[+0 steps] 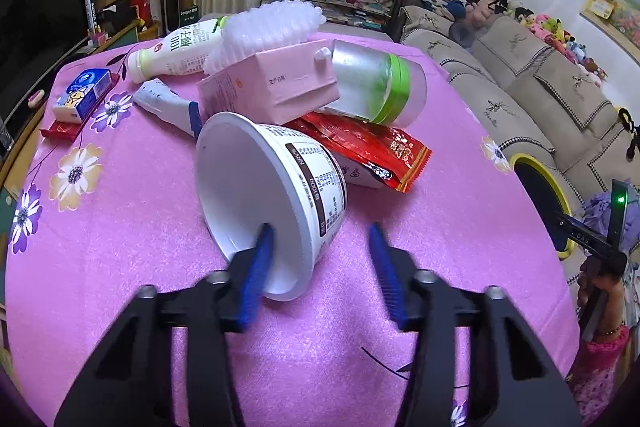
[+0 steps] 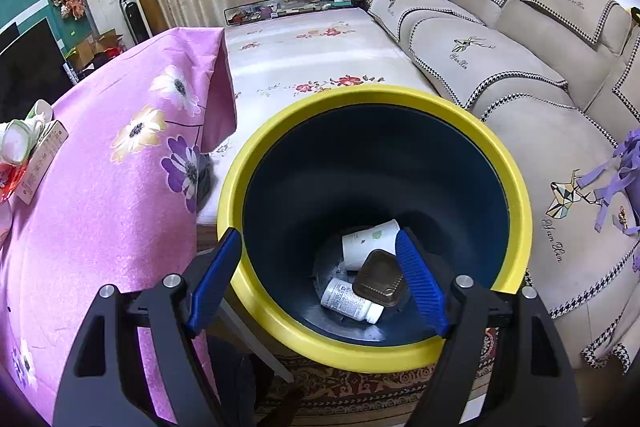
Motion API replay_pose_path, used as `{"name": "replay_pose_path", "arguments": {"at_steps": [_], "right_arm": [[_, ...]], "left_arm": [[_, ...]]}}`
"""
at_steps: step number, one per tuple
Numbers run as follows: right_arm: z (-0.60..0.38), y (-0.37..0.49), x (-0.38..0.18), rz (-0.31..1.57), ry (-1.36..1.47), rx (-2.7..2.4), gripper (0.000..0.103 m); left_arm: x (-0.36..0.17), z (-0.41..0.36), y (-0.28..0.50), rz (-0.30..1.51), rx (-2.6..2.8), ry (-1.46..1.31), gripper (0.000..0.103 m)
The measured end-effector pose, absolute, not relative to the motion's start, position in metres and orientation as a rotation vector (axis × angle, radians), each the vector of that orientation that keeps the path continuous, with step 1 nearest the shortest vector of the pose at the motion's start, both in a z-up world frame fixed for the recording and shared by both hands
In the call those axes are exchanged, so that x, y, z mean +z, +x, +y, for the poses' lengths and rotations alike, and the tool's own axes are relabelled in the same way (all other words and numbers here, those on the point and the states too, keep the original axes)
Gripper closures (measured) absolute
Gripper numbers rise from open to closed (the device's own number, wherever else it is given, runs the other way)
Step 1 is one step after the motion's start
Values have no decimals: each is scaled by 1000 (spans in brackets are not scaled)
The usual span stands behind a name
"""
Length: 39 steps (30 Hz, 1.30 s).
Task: Collect trash
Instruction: 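Grasp the white bowl-shaped cup by its rim with the left gripper, then carry the white cup over the bin and open the left gripper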
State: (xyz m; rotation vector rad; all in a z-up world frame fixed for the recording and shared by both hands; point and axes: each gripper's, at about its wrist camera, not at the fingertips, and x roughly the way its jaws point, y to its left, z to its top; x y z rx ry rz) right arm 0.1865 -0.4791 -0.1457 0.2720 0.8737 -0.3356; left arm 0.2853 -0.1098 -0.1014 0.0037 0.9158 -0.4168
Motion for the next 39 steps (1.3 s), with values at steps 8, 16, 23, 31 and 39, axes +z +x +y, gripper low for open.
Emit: {"name": "replay_pose_path", "arguments": {"at_steps": [8, 16, 23, 31, 39], "right_arm": [[-479, 185, -148, 875, 276, -326, 28], [-480, 179, -144, 861, 279, -315, 28], [-482, 168, -133, 829, 273, -316, 28], [-493, 138, -117, 783, 253, -368, 28], [-520, 94, -102, 735, 257, -462, 28]], "left_arm": [[-96, -122, 280, 877, -434, 72, 97], [-80, -136, 263, 812, -449, 146, 97], [-58, -177, 225, 783, -580, 219, 97], [-45, -257, 199, 772, -777, 294, 97], [-50, -357, 193, 786, -925, 376, 97]]}}
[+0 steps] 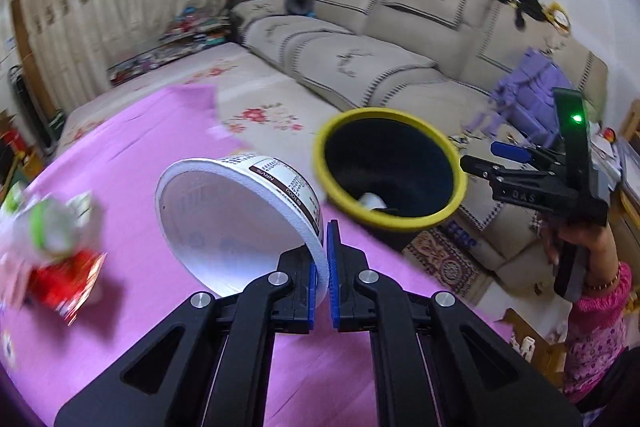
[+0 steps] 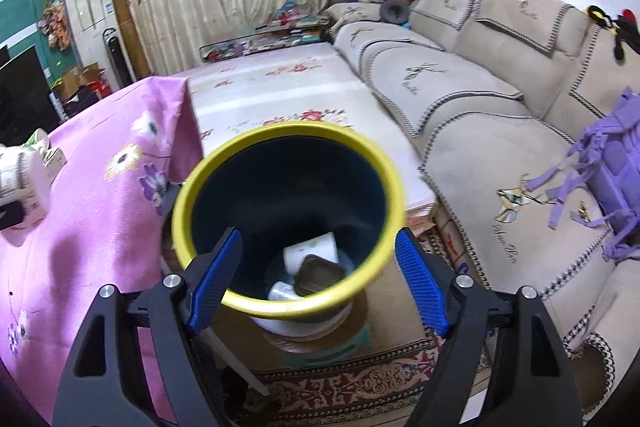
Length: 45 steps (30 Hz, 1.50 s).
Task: Collect trash
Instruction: 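Carry the white cup over the bin and open the left gripper, then move both tools back toward the remaining trash on the table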
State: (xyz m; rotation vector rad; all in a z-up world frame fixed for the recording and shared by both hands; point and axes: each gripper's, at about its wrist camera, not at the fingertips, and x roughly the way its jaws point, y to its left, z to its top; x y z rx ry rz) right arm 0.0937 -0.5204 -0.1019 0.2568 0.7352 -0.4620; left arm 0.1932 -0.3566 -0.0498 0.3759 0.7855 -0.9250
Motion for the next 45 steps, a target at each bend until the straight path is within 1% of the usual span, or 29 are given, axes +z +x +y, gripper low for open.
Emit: {"name": "replay_pose_path", "arguments": {"at_steps": [5, 13, 19, 23, 25, 27, 28, 31, 32, 33, 34, 36, 38, 40, 42, 45], "right_arm": [[-539, 72, -106, 731, 279, -503, 28], [-567, 45, -118, 744, 324, -563, 28], [-583, 29, -128, 751, 356, -593, 28], [-587, 26, -131, 753, 366, -600, 28], [-587, 26, -131, 753, 367, -600, 28], [-586, 26, -130, 750, 366, -597, 28], [-585, 26, -129, 748, 365, -595, 28], [-578, 27, -127, 744, 360, -589, 28], [-575, 27, -125, 744, 359, -586, 28], [-572, 28, -124, 744, 357, -583, 28], [-569, 29, -123, 744, 354, -577, 28], [-562, 33, -121, 745, 346, -567, 28], [-555, 37, -119, 745, 341, -554, 28], [-545, 44, -115, 744, 329, -533, 28], [-534, 53, -112, 742, 315, -507, 28], [-512, 72, -105, 739, 289, -456, 28]], "left_arm": [[-60, -425, 192, 802, -1003, 439, 97], [-103, -533, 205, 905, -1058, 524, 97], [-132, -582, 204, 932, -1055, 584, 97], [-140, -592, 207, 945, -1042, 592, 96], [-140, -593, 208, 934, -1023, 592, 84], [-137, -587, 210, 928, -1013, 581, 60], [-134, -583, 210, 920, -1008, 573, 58], [-119, -564, 208, 898, -1015, 542, 57], [-112, -554, 207, 886, -1021, 522, 53], [-107, -545, 206, 874, -1025, 506, 47], [-98, -531, 203, 852, -1029, 481, 44], [-83, -502, 199, 813, -1031, 435, 34], [-68, -468, 195, 765, -1021, 384, 28], [-54, -426, 192, 715, -993, 340, 26], [-46, -386, 189, 676, -954, 311, 21], [-38, -328, 190, 640, -868, 280, 19]]}}
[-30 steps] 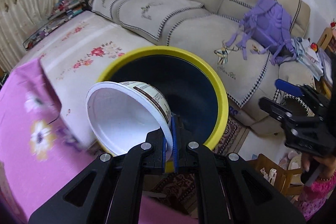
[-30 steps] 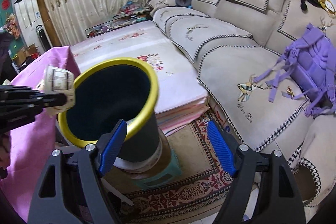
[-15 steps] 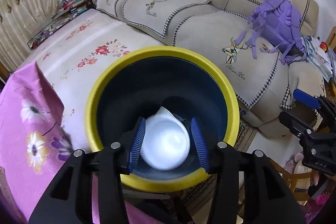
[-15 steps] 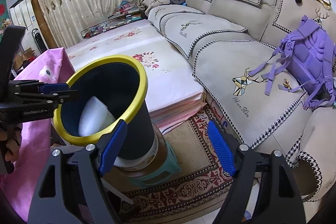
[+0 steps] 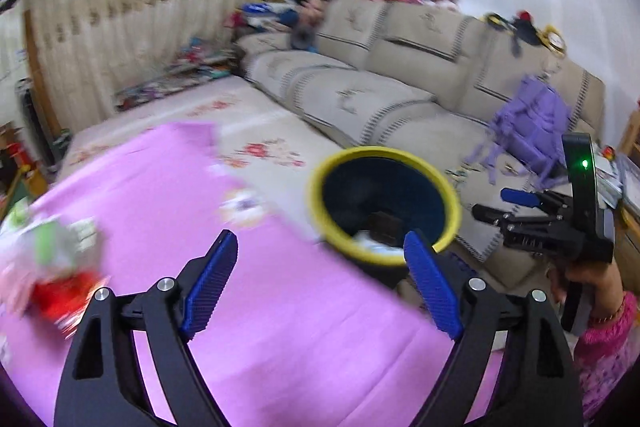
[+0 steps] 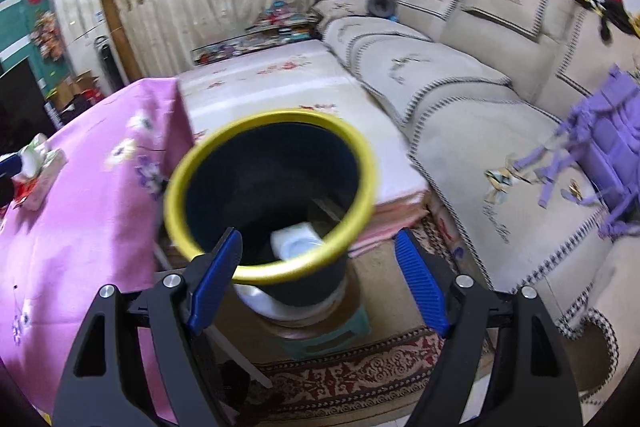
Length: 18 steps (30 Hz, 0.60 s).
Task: Collect trash
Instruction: 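Move both tools back toward the remaining trash on the table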
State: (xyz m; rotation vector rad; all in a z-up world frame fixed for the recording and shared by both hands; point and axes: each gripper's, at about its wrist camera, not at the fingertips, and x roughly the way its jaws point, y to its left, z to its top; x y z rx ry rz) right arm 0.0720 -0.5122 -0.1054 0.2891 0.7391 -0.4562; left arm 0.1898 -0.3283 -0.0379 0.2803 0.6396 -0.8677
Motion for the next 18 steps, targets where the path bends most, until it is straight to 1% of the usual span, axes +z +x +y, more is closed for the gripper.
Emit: {"name": "replay_pose_path", "arguments": {"at_steps": [6, 11, 15, 18], "right_arm": [[-454, 121, -93, 742, 233, -319, 28], [-388, 170, -77, 732, 177, -167, 28], [-327, 209, -62, 713, 141, -30, 28], [-294, 230, -54, 699, 137, 43, 28]], "left_arm": [[-36, -203, 208, 604, -648, 217, 18], [-47, -109, 223, 582, -452, 182, 17], [-58, -65, 238, 547, -366, 167, 17], [-67, -48, 249, 552, -321, 145, 17]]}}
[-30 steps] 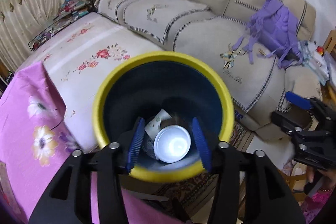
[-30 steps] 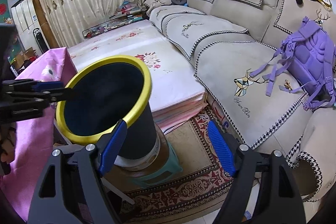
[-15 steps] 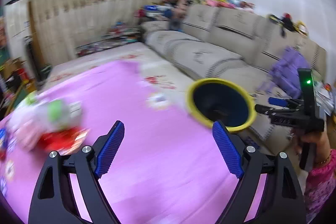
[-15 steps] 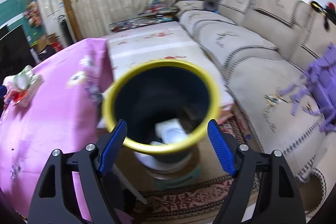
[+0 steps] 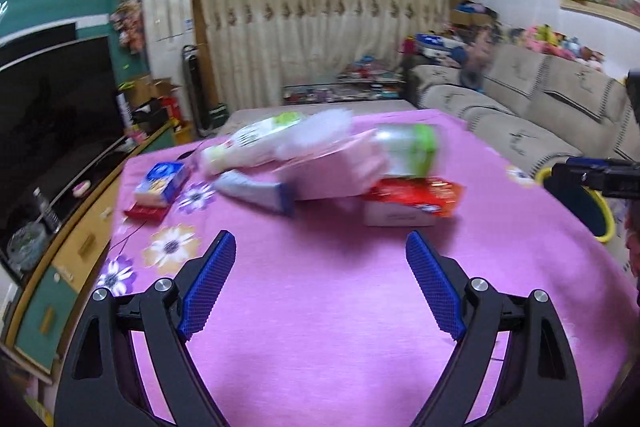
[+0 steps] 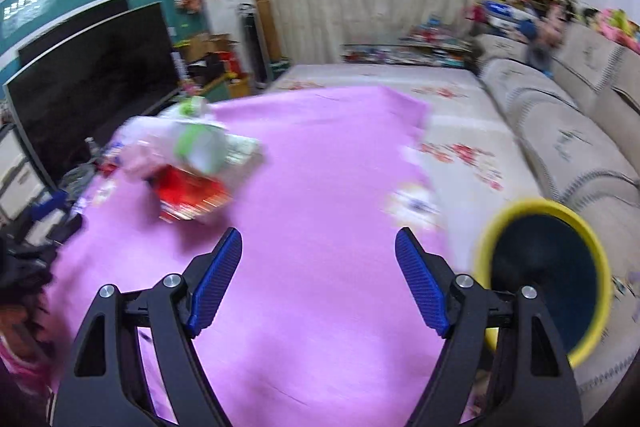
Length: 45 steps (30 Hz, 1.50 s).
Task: Collect trash
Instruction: 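Move both tools back toward the remaining trash on the table, then grasp the clear green-lidded jar with the right gripper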
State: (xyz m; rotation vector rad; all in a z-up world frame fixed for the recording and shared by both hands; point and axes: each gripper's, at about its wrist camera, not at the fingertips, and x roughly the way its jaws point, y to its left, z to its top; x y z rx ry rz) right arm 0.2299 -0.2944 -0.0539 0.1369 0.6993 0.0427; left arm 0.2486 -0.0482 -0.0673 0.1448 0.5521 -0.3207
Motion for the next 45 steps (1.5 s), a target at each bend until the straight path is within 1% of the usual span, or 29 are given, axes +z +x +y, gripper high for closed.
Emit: {"name": "replay_pose_path", "arguments": {"at_steps": [3, 9, 12, 14, 18, 26, 27, 28, 29, 33, 35, 37, 45], "right_arm": [[-260, 257, -45, 687, 98, 110, 28], [-214, 306, -44, 668, -29, 195, 28], [-204, 324, -52, 694, -41, 228, 27], [-202, 332, -56, 692, -63, 228, 21], [-196, 344, -60, 660, -147, 241, 19], [-192, 359, -71, 636, -184, 318, 18], [-193, 358, -72, 632, -178, 325, 18], [-193, 359, -72, 631, -170, 331, 24], [-194, 359, -73, 636, -161, 345, 33], [-193, 354, -72, 654, -163, 343, 36], [-193, 349, -71, 662, -165, 332, 40], [-197, 341, -69, 667, -148, 328, 43], [-218, 303, -63, 672, -93, 298, 44]], "left_arm": [[-77, -37, 258, 585, -333, 105, 17], [-78, -52, 256, 583, -365, 131, 17], [-76, -60, 250, 578, -373, 146, 16], [-76, -62, 249, 579, -378, 146, 16], [-77, -61, 249, 591, -387, 135, 16], [-80, -63, 251, 606, -390, 130, 15], [-81, -63, 251, 608, -392, 127, 14], [-81, -63, 251, 611, -393, 124, 14], [-81, -63, 251, 613, -394, 123, 14], [-82, -63, 251, 616, -394, 121, 14], [-82, -63, 252, 616, -395, 122, 14], [-82, -63, 251, 616, -395, 122, 13], [-83, -64, 252, 615, -397, 129, 13]]}}
